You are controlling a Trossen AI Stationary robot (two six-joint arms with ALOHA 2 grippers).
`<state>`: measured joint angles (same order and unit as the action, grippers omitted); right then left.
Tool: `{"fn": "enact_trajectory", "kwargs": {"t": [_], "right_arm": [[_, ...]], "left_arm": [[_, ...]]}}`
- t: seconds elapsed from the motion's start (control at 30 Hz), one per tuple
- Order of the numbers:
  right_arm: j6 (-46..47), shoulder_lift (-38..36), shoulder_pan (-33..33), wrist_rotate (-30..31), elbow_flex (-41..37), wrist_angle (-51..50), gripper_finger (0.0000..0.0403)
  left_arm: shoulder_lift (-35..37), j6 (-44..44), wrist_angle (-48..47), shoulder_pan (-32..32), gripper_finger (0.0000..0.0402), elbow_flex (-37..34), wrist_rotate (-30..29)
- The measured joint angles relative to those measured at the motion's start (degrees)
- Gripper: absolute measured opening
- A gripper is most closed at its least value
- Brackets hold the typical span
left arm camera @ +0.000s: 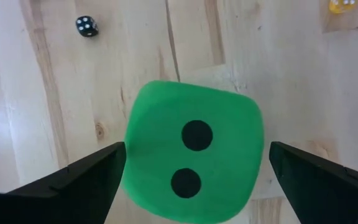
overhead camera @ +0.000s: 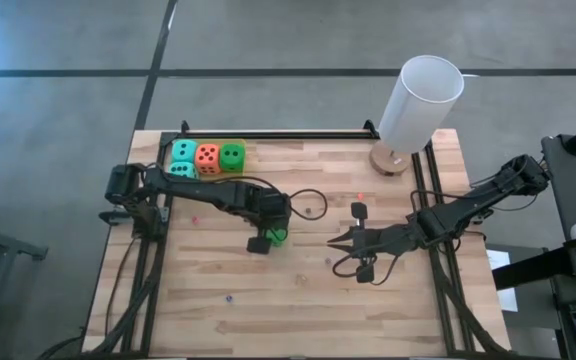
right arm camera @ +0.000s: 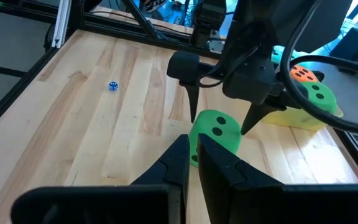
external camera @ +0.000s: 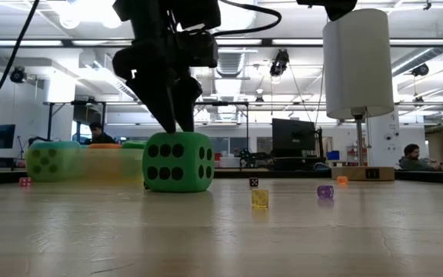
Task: Pick & Place Dice
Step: Put the green large die into the yellow container
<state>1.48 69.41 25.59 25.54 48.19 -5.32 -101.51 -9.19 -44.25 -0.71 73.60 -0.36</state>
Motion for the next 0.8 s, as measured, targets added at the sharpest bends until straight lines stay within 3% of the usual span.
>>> {"fn": "enact_trajectory", "kwargs": {"t": [0.8], "right_arm": [[0.0,0.0,0.0,0.0,0.0,0.0,0.0028]], "left_arm": [[-1.0,-1.2,1.9,1.2,0.0399,0.0,0.1]]}}
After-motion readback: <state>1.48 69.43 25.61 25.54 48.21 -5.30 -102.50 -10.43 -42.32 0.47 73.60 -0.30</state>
